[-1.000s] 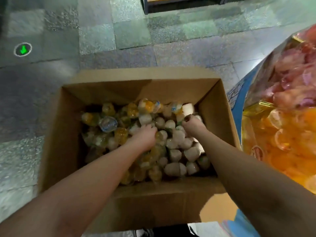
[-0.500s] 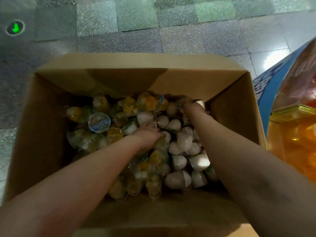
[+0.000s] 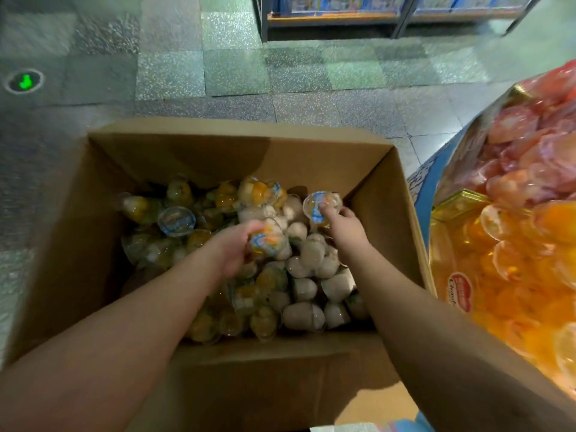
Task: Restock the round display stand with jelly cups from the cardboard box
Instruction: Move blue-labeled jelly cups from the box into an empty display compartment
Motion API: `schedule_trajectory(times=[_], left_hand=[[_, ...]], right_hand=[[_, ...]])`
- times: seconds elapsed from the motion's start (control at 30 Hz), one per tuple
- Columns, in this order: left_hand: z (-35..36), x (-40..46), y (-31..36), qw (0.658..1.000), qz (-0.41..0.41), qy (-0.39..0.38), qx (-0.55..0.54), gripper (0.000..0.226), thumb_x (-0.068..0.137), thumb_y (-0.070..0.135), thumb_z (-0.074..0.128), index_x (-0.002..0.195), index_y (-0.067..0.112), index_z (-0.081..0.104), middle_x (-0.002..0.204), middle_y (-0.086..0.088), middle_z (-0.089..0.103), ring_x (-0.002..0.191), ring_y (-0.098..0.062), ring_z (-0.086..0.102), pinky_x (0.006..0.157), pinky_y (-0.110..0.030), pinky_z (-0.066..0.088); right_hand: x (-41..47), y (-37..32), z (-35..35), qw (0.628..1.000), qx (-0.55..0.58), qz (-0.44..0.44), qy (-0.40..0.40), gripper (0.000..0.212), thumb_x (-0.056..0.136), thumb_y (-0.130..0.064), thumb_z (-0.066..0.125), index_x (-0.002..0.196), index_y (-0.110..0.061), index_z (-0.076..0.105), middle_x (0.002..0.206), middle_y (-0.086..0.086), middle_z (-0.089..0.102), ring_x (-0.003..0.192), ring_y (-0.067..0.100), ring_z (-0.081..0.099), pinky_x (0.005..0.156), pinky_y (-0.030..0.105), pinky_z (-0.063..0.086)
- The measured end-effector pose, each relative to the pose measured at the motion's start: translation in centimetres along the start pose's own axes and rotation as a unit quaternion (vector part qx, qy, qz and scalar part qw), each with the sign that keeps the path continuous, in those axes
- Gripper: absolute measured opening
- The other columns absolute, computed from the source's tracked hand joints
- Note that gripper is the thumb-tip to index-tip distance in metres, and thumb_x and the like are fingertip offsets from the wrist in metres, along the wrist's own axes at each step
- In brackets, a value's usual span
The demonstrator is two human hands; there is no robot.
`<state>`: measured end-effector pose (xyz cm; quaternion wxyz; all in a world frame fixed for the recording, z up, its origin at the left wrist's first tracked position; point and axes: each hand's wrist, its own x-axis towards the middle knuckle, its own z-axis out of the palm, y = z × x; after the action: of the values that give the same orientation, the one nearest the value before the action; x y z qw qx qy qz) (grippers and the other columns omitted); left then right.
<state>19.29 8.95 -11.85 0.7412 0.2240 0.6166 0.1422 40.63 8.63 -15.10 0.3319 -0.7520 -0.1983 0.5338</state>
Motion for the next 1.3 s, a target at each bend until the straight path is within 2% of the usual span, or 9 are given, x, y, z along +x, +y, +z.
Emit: schedule_trajectory(times=[0.17,0.3,0.37,0.43,0.53,0.67,0.87,1.07,1.3], left_hand=[[1.8,-6.8,-2.2,0.998,0.061,-0.022,-0.016,0.035,0.102,0.036,0.043,0.117,0.013,0.064,0.098,-0.003,0.066,0.082,-0.014,0.058,0.069,-0.024,0.041],[5.6,-14.4,-5.5,0.990,0.119,-0.049,-0.056,0.037,0.103,0.041,0.032,0.088,0.020,0.059,0.080,0.000,0.057,0.066,-0.008,0.044,0.062,-0.022,0.031],[7.7,-17.9,-7.2,0.986,0.133,-0.066,-0.071,0.035,0.101,0.043,0.035,0.084,0.021,0.057,0.077,0.002,0.057,0.065,-0.006,0.048,0.060,-0.022,0.031],[9.8,-21.1,-8.5,0.983,0.130,-0.089,-0.091,0.032,0.100,0.046,0.043,0.091,0.021,0.061,0.083,0.002,0.064,0.069,-0.007,0.055,0.062,-0.023,0.036],[13.4,-25.5,-10.4,0.978,0.104,-0.175,-0.040,0.048,0.094,0.060,0.045,0.120,0.024,0.061,0.104,-0.002,0.068,0.075,-0.010,0.056,0.062,-0.026,0.034],[19.0,-31.7,-13.4,0.963,0.100,-0.247,0.027,0.011,0.098,0.024,0.050,0.104,0.021,0.058,0.090,0.000,0.063,0.069,-0.010,0.048,0.059,-0.025,0.026],[27.2,-36.8,-18.5,0.927,0.147,-0.320,0.126,0.011,0.095,0.015,0.057,0.105,0.019,0.060,0.092,-0.005,0.066,0.061,-0.012,0.055,0.047,-0.021,0.029],[35.6,-39.8,-25.8,0.923,0.140,-0.316,0.170,0.044,0.092,0.023,0.065,0.131,0.008,0.052,0.090,-0.005,0.068,0.049,-0.010,0.058,0.039,-0.018,0.035],[46.8,-43.5,-37.5,0.931,0.084,-0.295,0.198,0.023,0.092,0.023,0.065,0.113,0.013,0.064,0.081,-0.002,0.069,0.057,-0.011,0.061,0.050,-0.020,0.036]], right_hand=[[-10.4,0.9,-2.2,0.997,0.046,-0.047,-0.031,0.053,0.087,-0.045,0.067,0.132,-0.022,0.052,0.116,0.000,0.068,0.091,0.017,0.070,0.074,0.033,0.053],[-20.7,2.5,-5.3,0.994,0.064,-0.088,-0.015,0.048,0.087,-0.048,0.066,0.126,-0.023,0.055,0.114,-0.001,0.070,0.087,0.014,0.072,0.068,0.029,0.049],[-25.4,3.4,-7.4,0.991,0.096,-0.094,0.015,0.049,0.086,-0.049,0.067,0.126,-0.023,0.055,0.114,0.000,0.070,0.090,0.016,0.073,0.067,0.031,0.052],[-30.0,4.3,-9.8,0.985,0.133,-0.102,0.040,0.043,0.088,-0.044,0.068,0.122,-0.021,0.056,0.113,0.003,0.071,0.091,0.018,0.073,0.071,0.033,0.055],[-36.2,5.8,-13.9,0.979,0.154,-0.110,0.073,0.034,0.091,-0.041,0.065,0.118,-0.022,0.055,0.110,0.000,0.071,0.084,0.014,0.072,0.058,0.025,0.044],[-42.9,8.6,-20.0,0.961,0.214,-0.107,0.137,0.034,0.092,-0.040,0.065,0.118,-0.020,0.057,0.109,0.001,0.071,0.080,0.016,0.070,0.058,0.027,0.042],[-50.1,13.9,-28.0,0.930,0.277,-0.097,0.220,0.041,0.090,-0.041,0.067,0.125,-0.024,0.053,0.117,-0.002,0.069,0.093,0.019,0.072,0.067,0.029,0.045],[-55.1,20.2,-36.3,0.908,0.322,-0.088,0.252,0.030,0.093,-0.037,0.064,0.120,-0.030,0.051,0.116,-0.010,0.065,0.093,0.019,0.070,0.067,0.029,0.042],[-59.7,31.5,-47.4,0.890,0.384,-0.057,0.241,0.028,0.097,-0.034,0.061,0.121,-0.027,0.049,0.116,-0.012,0.060,0.095,0.021,0.068,0.063,0.026,0.040]])
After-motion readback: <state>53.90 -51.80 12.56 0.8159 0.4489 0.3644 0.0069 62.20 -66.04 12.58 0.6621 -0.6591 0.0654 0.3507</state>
